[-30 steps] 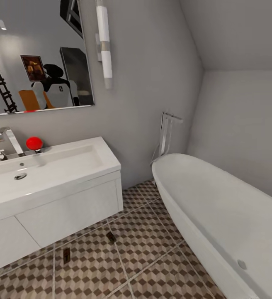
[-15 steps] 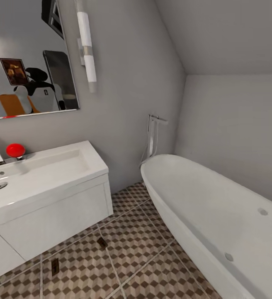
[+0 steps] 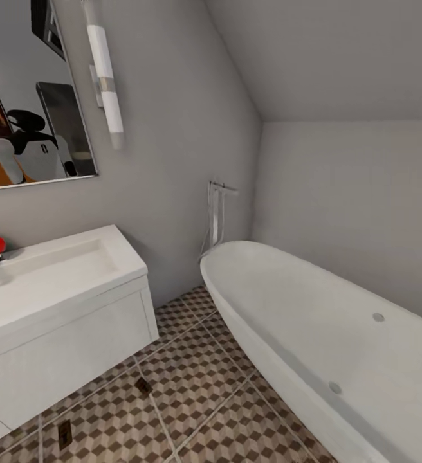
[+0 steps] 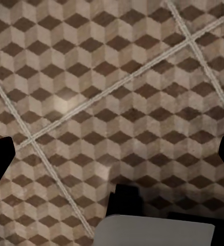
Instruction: Take the four mousetraps from the cabinet in the bathroom and place them on the bathroom floor. Make sure all four end up on the same floor surface, and ensure that at least two of them are either under or directly next to the same bathroom sink.
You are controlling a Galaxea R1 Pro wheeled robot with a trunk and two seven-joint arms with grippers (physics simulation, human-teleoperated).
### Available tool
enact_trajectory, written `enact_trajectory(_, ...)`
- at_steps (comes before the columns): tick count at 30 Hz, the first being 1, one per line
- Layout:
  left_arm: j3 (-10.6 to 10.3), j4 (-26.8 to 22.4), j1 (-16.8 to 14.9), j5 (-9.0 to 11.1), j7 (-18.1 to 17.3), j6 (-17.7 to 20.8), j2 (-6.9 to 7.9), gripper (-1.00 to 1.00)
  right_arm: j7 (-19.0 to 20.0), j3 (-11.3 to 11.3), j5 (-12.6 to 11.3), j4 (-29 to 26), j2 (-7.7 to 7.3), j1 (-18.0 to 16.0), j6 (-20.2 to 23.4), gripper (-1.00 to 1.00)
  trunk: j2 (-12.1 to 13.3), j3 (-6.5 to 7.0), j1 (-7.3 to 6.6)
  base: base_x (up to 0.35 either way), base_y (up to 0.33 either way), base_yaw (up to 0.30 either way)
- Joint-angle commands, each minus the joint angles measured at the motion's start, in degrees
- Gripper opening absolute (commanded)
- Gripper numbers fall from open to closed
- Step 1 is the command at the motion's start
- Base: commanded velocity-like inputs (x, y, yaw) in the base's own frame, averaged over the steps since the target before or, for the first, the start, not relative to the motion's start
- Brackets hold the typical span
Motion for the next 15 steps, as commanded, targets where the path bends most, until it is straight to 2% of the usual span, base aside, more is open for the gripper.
enact_trajectory(1,-0.5,-0.3,-0.1,0.4,0.4,-0.4,0.06,1.00,-0.1,0.5,-0.5,0.1,0.04,-0.1,-0.3,1.00,0.0,0.02,0.00,0.000,0.000,-0.208)
enact_trajectory(15,-0.5,-0.3,-0.1,0.4,0.4,-0.4,0.05,1.00,-0.1,0.5,-0.5,0.2,0.07,-0.1,-0.3,1.00,0.0,1.08,0.00,0.000,0.000,-0.208)
